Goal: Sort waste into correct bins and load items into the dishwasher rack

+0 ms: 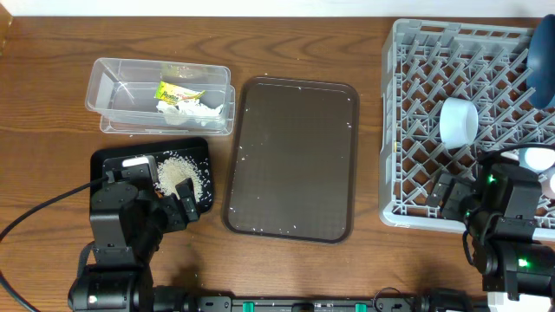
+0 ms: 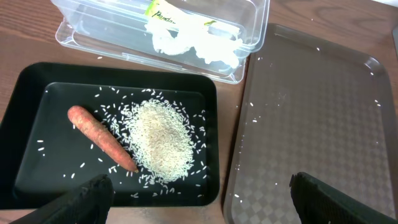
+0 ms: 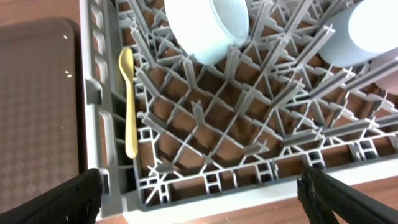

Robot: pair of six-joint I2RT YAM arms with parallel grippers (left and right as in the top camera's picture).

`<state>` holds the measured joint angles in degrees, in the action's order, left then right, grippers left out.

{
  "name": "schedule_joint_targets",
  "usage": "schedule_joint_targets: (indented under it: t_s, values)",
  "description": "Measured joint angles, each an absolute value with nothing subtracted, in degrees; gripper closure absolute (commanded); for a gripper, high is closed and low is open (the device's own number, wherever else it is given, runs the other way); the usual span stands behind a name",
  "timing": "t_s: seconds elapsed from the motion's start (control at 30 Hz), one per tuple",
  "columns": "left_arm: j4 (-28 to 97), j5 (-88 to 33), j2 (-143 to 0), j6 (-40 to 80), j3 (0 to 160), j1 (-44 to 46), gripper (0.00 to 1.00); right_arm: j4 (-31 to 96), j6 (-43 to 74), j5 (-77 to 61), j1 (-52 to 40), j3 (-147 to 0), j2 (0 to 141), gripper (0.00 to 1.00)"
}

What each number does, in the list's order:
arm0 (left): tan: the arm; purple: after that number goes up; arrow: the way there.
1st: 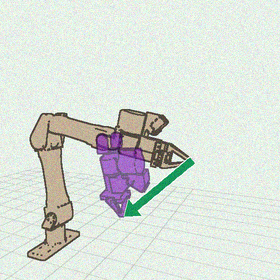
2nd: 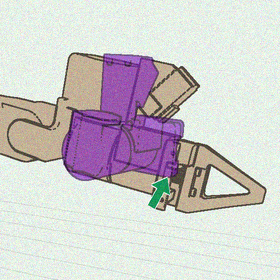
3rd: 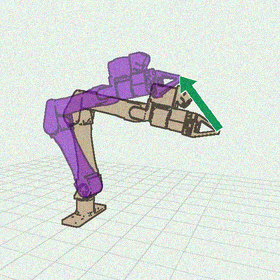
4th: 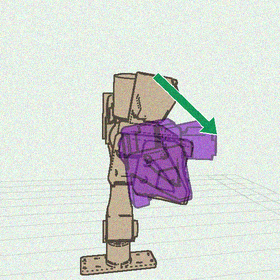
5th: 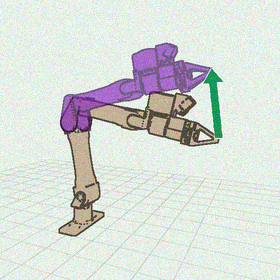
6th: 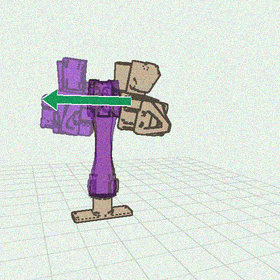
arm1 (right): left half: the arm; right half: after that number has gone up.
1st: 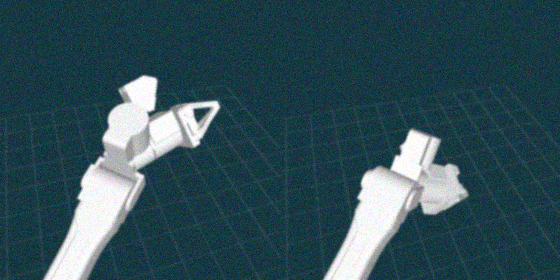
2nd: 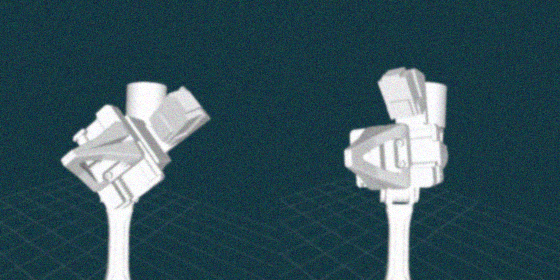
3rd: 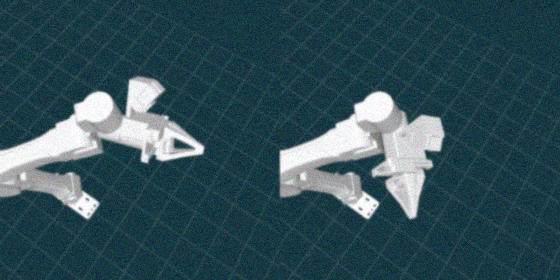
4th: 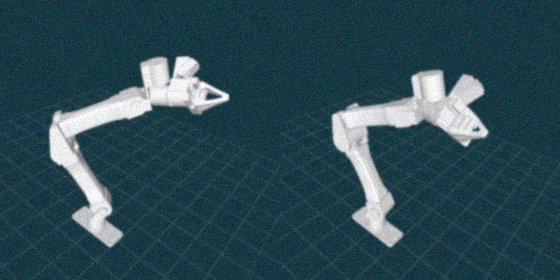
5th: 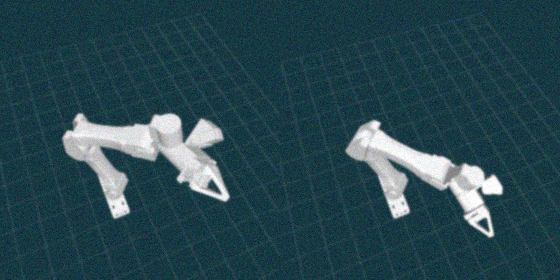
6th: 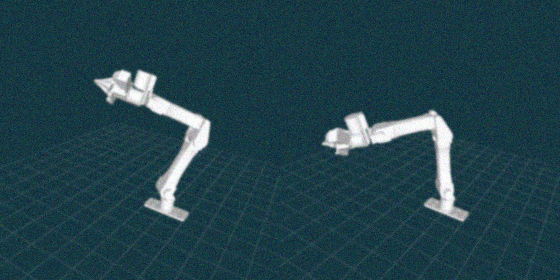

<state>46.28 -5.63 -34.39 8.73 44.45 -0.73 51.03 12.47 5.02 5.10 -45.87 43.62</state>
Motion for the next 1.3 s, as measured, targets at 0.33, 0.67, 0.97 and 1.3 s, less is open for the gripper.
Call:
schedule_joint_targets:
  t_s: [0.33,0.67,0.97,1.3]
  values:
    - [46.3,-5.6,-34.4,8.7,44.4,-0.7,0.07,52.3,12.6,5.0,5.1,-45.9,43.6,0.01]
    - [46.3,-5.7,-34.4,8.7,44.4,-0.7,0.07,53.5,12.6,5.0,3.5,-44.9,36.2,0.01]
    - [46.4,-5.7,-34.4,8.7,44.3,-0.7,0.07,21.0,12.4,5.0,2.9,-28.0,16.2,0.01]
    - [46.4,-5.6,-34.5,8.7,44.3,-0.7,0.07,-0.8,11.6,5.1,1.8,-7.1,2.7,0.01]
